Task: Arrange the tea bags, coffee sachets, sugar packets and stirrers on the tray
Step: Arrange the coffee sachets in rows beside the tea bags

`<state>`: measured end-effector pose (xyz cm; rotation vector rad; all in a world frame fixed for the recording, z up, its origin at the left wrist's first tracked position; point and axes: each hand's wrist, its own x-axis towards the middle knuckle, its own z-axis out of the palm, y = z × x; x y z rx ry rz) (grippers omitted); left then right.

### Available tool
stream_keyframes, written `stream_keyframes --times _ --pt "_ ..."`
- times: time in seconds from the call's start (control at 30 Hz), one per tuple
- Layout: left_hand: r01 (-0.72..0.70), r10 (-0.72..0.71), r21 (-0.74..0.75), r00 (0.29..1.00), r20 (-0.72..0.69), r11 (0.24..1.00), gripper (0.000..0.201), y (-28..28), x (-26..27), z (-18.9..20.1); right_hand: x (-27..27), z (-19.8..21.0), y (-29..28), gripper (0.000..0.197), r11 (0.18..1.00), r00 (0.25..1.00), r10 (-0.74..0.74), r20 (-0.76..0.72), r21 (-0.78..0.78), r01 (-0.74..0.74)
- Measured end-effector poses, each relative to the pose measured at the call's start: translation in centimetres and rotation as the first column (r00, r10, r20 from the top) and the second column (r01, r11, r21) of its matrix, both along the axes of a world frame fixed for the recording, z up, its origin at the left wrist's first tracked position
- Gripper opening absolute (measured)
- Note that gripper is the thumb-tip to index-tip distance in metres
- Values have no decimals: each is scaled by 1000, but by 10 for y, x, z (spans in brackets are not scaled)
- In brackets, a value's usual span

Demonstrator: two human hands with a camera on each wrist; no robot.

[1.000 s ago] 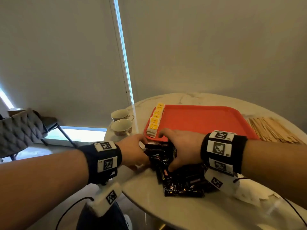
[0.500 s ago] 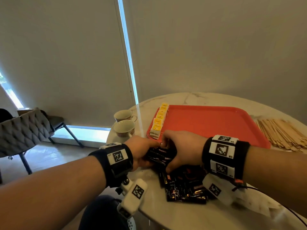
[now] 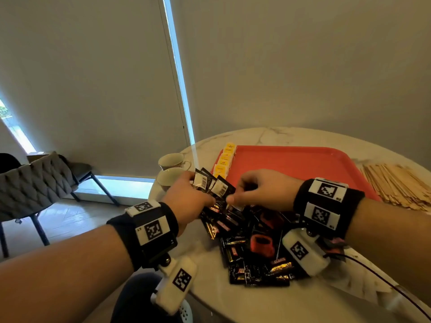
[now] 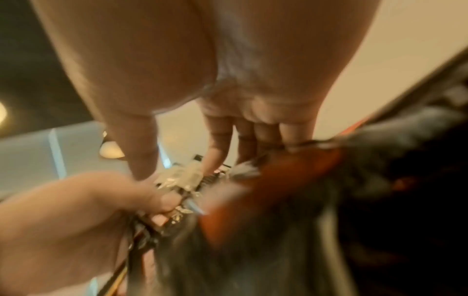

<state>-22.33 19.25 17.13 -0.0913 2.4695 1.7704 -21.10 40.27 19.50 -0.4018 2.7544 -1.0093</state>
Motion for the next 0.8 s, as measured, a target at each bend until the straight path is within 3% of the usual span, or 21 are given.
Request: stream_keyframes --times 0.1,0.2,0.4,0.5,0.67,0.8 --pt "-35 37 16 989 -141 999 61 -5 0 14 -14 -5 5 49 976 987 -155 -52 -160 145" --pt "-53 72 84 969 -237 995 60 -6 -8 22 -28 -11 10 62 894 971 -236 45 -382 235" --pt "-40 96 169 938 -334 985 57 22 -29 11 -34 -10 6 38 757 963 -118 243 -605 246" --pt "28 29 170 945 -325 985 58 36 -36 3 -38 -14 6 29 713 959 -70 275 -658 241" --pt "111 -60 225 973 -221 968 62 49 -45 -4 -48 -17 14 37 564 956 -69 284 -779 272" --pt "146 -124 176 983 -134 973 56 54 -41 3 -56 -16 9 37 630 962 -21 273 -743 224"
